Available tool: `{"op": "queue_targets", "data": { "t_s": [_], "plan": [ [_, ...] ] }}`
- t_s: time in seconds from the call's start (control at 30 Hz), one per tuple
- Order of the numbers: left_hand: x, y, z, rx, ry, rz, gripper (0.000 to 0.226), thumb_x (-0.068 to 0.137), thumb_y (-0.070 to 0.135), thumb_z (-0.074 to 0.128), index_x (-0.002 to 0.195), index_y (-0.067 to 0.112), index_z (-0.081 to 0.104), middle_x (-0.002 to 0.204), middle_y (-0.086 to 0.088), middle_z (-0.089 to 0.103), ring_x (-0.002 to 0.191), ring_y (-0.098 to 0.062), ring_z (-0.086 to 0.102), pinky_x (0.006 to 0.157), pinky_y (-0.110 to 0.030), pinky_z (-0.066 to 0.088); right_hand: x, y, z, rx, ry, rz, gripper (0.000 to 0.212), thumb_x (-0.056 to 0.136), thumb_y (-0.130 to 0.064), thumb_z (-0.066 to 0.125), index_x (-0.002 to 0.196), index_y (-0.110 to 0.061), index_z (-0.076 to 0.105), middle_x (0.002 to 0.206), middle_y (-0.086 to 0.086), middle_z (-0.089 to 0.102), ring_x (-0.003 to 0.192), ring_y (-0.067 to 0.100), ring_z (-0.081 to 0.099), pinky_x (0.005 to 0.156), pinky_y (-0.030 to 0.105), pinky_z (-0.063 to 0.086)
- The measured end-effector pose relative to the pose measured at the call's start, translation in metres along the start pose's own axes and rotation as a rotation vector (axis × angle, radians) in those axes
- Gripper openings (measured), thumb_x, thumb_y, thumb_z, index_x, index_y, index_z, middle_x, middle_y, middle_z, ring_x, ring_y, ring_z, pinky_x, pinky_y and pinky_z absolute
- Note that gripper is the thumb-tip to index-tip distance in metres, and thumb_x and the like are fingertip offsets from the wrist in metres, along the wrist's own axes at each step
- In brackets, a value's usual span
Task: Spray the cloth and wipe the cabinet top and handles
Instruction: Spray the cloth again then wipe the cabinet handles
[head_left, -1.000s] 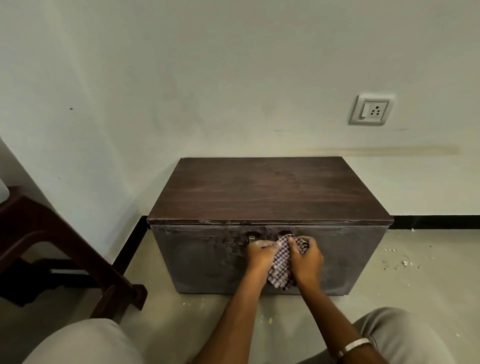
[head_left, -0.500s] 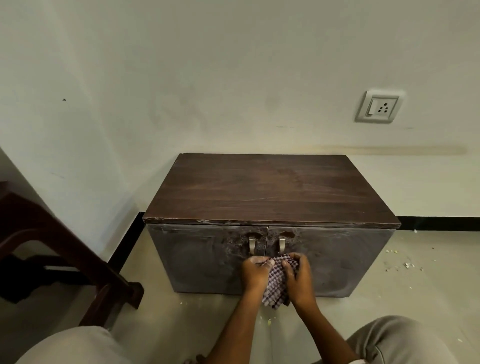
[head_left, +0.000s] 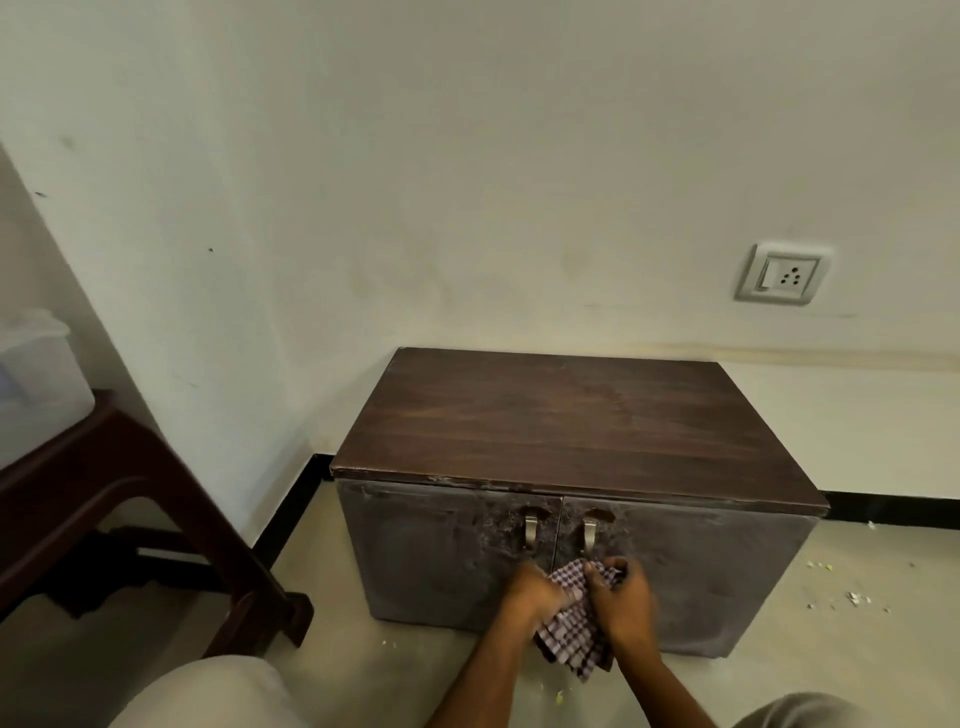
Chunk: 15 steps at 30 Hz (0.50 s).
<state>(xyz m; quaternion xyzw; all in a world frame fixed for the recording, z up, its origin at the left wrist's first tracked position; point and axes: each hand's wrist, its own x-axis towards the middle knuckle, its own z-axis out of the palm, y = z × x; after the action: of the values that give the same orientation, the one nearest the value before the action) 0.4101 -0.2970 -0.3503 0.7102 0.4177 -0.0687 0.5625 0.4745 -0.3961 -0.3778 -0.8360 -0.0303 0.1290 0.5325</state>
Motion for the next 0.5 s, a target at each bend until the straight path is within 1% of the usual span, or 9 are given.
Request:
{"op": "queue_targets", "data": {
  "t_s": [0.03, 0.1, 0.17, 0.23, 0.3, 0.37, 0.43, 0.5],
  "plan": [
    [-0.005, 0.003, -0.005, 0.028, 0.0, 0.017, 0.063, 0.082, 0.028, 0.073, 0.135, 0.002, 0.049, 0.136, -0.011, 0.056, 0.121, -0.025, 0.056, 0.095, -0.028, 0.047, -0.004, -0.004, -0.003, 0.001, 0.01, -0.008, 0.03, 0.089, -0.019, 0.065, 0.114, -0.007, 0.055, 0.115, 0.016, 0.063, 0.105, 0.03, 0.059, 0.087, 0.036, 0.048],
    [-0.014, 0.009, -0.012, 0.055, 0.004, 0.053, 0.058, 0.086, 0.028, 0.07, 0.134, 0.002, 0.05, 0.135, -0.011, 0.057, 0.12, -0.025, 0.057, 0.096, -0.03, 0.048, -0.012, -0.011, -0.008, 0.032, 0.04, -0.036, 0.034, 0.087, -0.021, 0.066, 0.115, -0.007, 0.053, 0.117, 0.017, 0.061, 0.107, 0.031, 0.058, 0.09, 0.039, 0.049],
    [-0.025, 0.015, -0.02, 0.046, 0.009, 0.106, 0.052, 0.088, 0.026, 0.067, 0.131, 0.001, 0.053, 0.132, -0.012, 0.059, 0.118, -0.025, 0.058, 0.097, -0.032, 0.049, -0.022, -0.022, -0.013, 0.096, 0.076, -0.087, 0.041, 0.085, -0.023, 0.069, 0.117, -0.007, 0.049, 0.118, 0.018, 0.059, 0.107, 0.031, 0.057, 0.092, 0.042, 0.048],
    [-0.038, 0.023, -0.027, 0.011, 0.012, 0.163, 0.044, 0.09, 0.023, 0.065, 0.127, 0.001, 0.055, 0.128, -0.012, 0.061, 0.114, -0.024, 0.06, 0.094, -0.032, 0.05, -0.031, -0.035, -0.018, 0.17, 0.095, -0.087, 0.05, 0.084, -0.027, 0.07, 0.122, -0.007, 0.045, 0.119, 0.018, 0.058, 0.107, 0.032, 0.057, 0.092, 0.045, 0.049],
    [-0.05, 0.032, -0.034, -0.039, 0.026, 0.213, 0.038, 0.091, 0.021, 0.064, 0.124, 0.003, 0.056, 0.125, -0.011, 0.063, 0.111, -0.023, 0.062, 0.094, -0.032, 0.051, -0.04, -0.05, -0.023, 0.261, 0.073, -0.067, 0.058, 0.082, -0.03, 0.072, 0.126, -0.008, 0.042, 0.118, 0.015, 0.057, 0.107, 0.032, 0.058, 0.092, 0.048, 0.05],
    [-0.06, 0.041, -0.042, -0.079, 0.054, 0.263, 0.035, 0.091, 0.021, 0.063, 0.122, 0.006, 0.056, 0.122, -0.01, 0.064, 0.109, -0.022, 0.062, 0.093, -0.033, 0.052, -0.048, -0.065, -0.027, 0.338, 0.022, -0.063, 0.061, 0.081, -0.031, 0.073, 0.129, -0.009, 0.04, 0.114, 0.011, 0.056, 0.103, 0.028, 0.059, 0.089, 0.047, 0.053],
    [-0.069, 0.048, -0.048, -0.132, 0.094, 0.303, 0.033, 0.091, 0.021, 0.064, 0.12, 0.008, 0.056, 0.119, -0.009, 0.065, 0.108, -0.02, 0.063, 0.091, -0.032, 0.052, -0.054, -0.08, -0.029, 0.357, -0.026, -0.089, 0.061, 0.081, -0.031, 0.073, 0.128, -0.009, 0.042, 0.11, 0.008, 0.058, 0.099, 0.025, 0.06, 0.087, 0.043, 0.053],
    [-0.077, 0.053, -0.055, -0.194, 0.133, 0.34, 0.031, 0.09, 0.023, 0.065, 0.117, 0.01, 0.056, 0.117, -0.007, 0.065, 0.104, -0.018, 0.063, 0.089, -0.03, 0.053, -0.059, -0.096, -0.029, 0.349, -0.069, -0.123, 0.058, 0.081, -0.028, 0.073, 0.126, -0.007, 0.044, 0.111, 0.009, 0.061, 0.099, 0.026, 0.062, 0.089, 0.044, 0.053]
  ]
}}
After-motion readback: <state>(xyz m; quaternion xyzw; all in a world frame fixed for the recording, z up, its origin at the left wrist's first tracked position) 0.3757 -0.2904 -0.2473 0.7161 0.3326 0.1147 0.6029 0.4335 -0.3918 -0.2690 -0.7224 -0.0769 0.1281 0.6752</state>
